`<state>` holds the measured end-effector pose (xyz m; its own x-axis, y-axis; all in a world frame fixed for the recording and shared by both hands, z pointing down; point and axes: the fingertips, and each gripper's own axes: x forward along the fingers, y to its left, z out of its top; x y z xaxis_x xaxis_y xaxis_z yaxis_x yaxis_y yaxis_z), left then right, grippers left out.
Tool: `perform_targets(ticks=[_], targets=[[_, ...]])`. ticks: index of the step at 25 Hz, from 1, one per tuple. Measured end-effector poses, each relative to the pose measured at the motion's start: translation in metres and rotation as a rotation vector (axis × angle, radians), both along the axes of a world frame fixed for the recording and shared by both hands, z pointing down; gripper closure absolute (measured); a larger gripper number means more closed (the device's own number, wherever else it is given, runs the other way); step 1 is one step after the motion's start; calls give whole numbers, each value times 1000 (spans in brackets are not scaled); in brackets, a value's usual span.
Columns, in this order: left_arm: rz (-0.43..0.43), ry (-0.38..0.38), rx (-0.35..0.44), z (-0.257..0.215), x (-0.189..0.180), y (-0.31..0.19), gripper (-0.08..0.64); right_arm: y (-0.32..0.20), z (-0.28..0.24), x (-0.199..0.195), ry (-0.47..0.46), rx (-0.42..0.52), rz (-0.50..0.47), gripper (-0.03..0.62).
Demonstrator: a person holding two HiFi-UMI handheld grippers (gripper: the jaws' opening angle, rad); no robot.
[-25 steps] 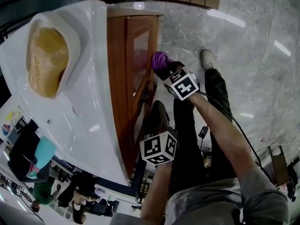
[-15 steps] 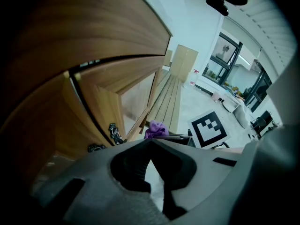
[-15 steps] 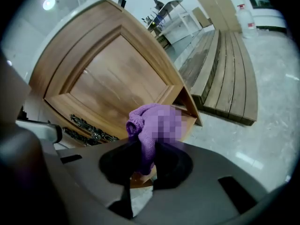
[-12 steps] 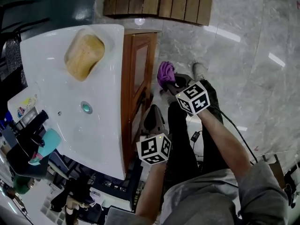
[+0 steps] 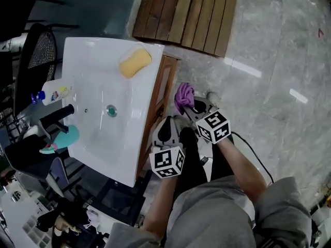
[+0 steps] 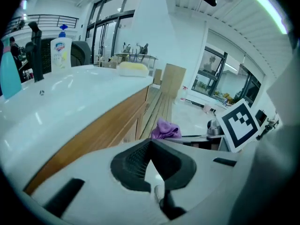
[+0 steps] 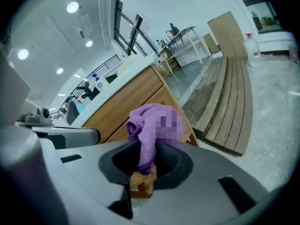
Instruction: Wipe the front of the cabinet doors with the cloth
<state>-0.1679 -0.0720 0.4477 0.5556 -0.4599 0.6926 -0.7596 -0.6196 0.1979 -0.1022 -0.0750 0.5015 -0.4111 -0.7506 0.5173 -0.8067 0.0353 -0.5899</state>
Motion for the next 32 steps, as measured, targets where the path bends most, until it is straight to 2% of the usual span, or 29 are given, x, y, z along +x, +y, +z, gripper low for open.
perform_targets(ticks=[8, 14, 22, 28, 32], targets=[[21, 76, 134, -88, 0, -18, 554, 0, -104, 0, 63, 131, -32, 529], [34, 146, 233, -160, -2, -30, 554, 3, -180, 7, 113, 220, 11, 529], [46, 271, 333, -232, 7, -39, 554, -9, -275, 21, 223, 404, 32, 529], [66, 359, 427, -286, 8, -39, 554, -9, -326, 18, 305, 502, 18, 529], [44, 398, 455, -305, 4, -39, 554, -8, -350, 5, 347, 562, -1, 529]])
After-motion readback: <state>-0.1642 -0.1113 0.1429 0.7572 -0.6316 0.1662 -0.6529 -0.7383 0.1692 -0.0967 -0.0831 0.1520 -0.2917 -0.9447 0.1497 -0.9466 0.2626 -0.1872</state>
